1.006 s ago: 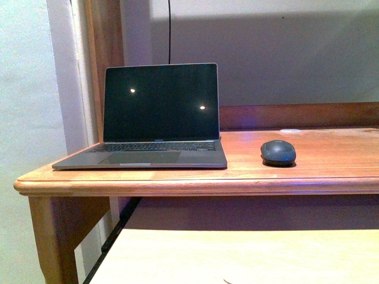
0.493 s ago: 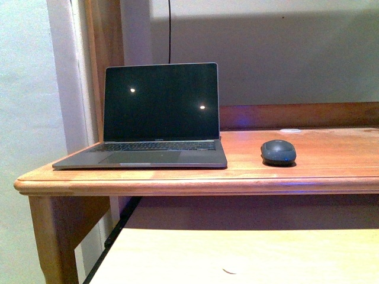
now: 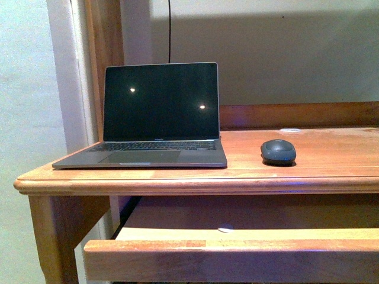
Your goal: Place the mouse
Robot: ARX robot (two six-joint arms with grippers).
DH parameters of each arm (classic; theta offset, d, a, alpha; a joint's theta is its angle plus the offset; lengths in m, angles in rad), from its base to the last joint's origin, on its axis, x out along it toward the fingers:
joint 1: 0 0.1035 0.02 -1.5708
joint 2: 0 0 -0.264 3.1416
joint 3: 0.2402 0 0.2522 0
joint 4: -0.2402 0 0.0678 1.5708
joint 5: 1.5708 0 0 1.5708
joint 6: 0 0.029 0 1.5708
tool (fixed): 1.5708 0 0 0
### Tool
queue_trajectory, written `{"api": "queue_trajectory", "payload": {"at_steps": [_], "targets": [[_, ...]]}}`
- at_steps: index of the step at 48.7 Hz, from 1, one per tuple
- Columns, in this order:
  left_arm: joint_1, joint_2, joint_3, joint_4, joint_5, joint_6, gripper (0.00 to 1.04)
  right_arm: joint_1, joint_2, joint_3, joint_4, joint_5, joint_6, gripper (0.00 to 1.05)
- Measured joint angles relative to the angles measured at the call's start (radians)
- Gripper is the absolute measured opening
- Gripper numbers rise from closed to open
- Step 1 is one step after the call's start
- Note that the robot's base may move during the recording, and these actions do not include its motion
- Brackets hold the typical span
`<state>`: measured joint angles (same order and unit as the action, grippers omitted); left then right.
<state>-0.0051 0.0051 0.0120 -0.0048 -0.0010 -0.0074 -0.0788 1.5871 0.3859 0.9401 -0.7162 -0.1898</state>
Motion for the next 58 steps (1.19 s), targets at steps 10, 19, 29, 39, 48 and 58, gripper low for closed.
{"api": "queue_trajectory", "payload": {"at_steps": [10,19,29,39,48,58], "targets": [[0.000,0.000,0.000,0.000,0.000,0.000,0.97,0.130,0.080,0.105,0.042,0.196,0.082,0.97],[0.000,0.000,0.000,0.000,0.000,0.000,0.97,0.220,0.148,0.193,0.042,0.326,0.099,0.97],[0.000,0.000,0.000,0.000,0.000,0.000,0.97,0.258,0.204,0.245,0.040,0.402,0.099,0.97],[0.000,0.000,0.000,0.000,0.000,0.000,0.97,0.270,0.219,0.254,0.032,0.429,0.100,0.97],[0.000,0.000,0.000,0.000,0.000,0.000,0.97,0.210,0.134,0.233,-0.024,0.391,0.158,0.97],[0.000,0.000,0.000,0.000,0.000,0.000,0.97,-0.026,-0.138,0.089,-0.126,0.293,0.219,0.97]]}}
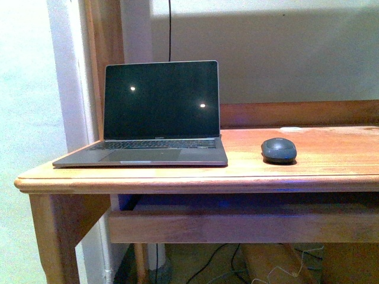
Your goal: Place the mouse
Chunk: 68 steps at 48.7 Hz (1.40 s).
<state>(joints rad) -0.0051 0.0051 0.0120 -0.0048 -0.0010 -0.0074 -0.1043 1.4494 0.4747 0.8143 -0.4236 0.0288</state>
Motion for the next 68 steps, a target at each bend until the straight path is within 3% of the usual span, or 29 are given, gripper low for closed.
{"api": "queue_trajectory", "payload": {"at_steps": [12,20,22,28,32,42,49,55,68], "targets": [[0.000,0.000,0.000,0.000,0.000,0.000,0.97,-0.307,-0.309,-0.140,-0.180,-0.137,0.089,0.97],[0.000,0.000,0.000,0.000,0.000,0.000,0.97,-0.400,-0.409,-0.185,-0.260,-0.173,0.095,0.97],[0.000,0.000,0.000,0.000,0.000,0.000,0.97,-0.398,-0.404,-0.190,-0.239,-0.156,0.089,0.96],[0.000,0.000,0.000,0.000,0.000,0.000,0.97,-0.323,-0.451,-0.298,-0.023,0.008,0.017,0.75],[0.000,0.000,0.000,0.000,0.000,0.000,0.97,-0.266,-0.531,-0.339,-0.046,0.066,-0.003,0.59],[0.000,0.000,0.000,0.000,0.000,0.000,0.97,-0.175,-0.658,-0.391,-0.125,0.154,-0.019,0.31],[0.000,0.000,0.000,0.000,0.000,0.000,0.97,-0.105,-0.771,-0.419,-0.204,0.219,-0.022,0.03],[0.000,0.000,0.000,0.000,0.000,0.000,0.97,-0.070,-0.802,-0.459,-0.183,0.257,-0.026,0.03],[0.000,0.000,0.000,0.000,0.001,0.000,0.97,-0.008,-0.938,-0.459,-0.309,0.318,-0.026,0.03]]}}
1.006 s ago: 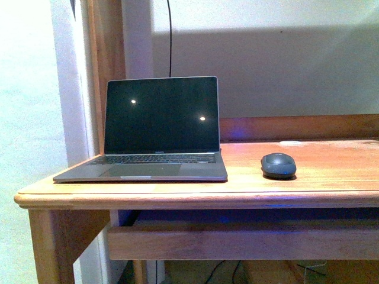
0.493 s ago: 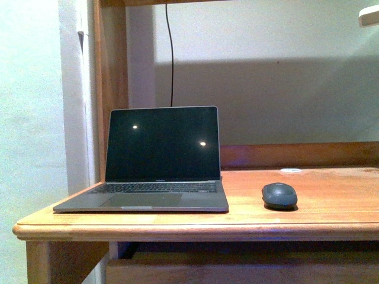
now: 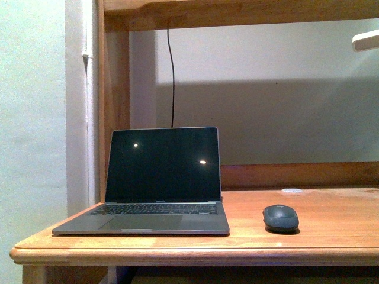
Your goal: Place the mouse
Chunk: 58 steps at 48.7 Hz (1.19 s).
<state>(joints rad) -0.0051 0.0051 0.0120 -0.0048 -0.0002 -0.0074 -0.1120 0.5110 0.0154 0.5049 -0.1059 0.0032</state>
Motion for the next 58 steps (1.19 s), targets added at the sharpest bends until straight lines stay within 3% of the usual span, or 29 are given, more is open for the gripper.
{"api": "queue_trajectory", "payload": {"at_steps": [3,9,44,49,58], "targets": [[0.000,0.000,0.000,0.000,0.000,0.000,0.97,0.050,-0.034,0.000,-0.033,0.076,0.000,0.03],[0.000,0.000,0.000,0.000,0.000,0.000,0.97,0.103,-0.089,0.000,-0.086,0.093,0.000,0.03],[0.000,0.000,0.000,0.000,0.000,0.000,0.97,0.108,-0.335,0.000,-0.329,0.102,0.000,0.03],[0.000,0.000,0.000,0.000,0.000,0.000,0.97,0.108,-0.483,0.000,-0.497,0.106,0.000,0.03],[0.000,0.000,0.000,0.000,0.000,0.000,0.97,0.108,-0.505,0.000,-0.504,0.105,0.000,0.03]]}}
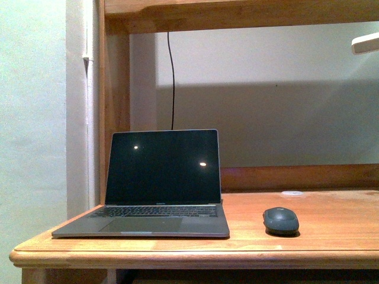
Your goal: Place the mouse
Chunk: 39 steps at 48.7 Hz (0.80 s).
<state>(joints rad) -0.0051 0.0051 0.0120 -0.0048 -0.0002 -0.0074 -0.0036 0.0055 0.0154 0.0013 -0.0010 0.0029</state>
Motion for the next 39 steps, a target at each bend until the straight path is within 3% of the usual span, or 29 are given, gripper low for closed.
{"api": "queue_trajectory", "payload": {"at_steps": [11,13,24,39], "targets": [[0.000,0.000,0.000,0.000,0.000,0.000,0.97,0.000,-0.001,0.000,0.000,-0.002,-0.001,0.03],[0.000,0.000,0.000,0.000,0.000,0.000,0.97,0.000,-0.001,0.000,0.000,-0.001,0.000,0.08],[0.000,0.000,0.000,0.000,0.000,0.000,0.97,0.000,-0.001,0.000,0.000,-0.001,0.000,0.55],[0.000,0.000,0.000,0.000,0.000,0.000,0.97,0.000,-0.001,0.000,0.000,-0.001,0.000,0.96]]}}
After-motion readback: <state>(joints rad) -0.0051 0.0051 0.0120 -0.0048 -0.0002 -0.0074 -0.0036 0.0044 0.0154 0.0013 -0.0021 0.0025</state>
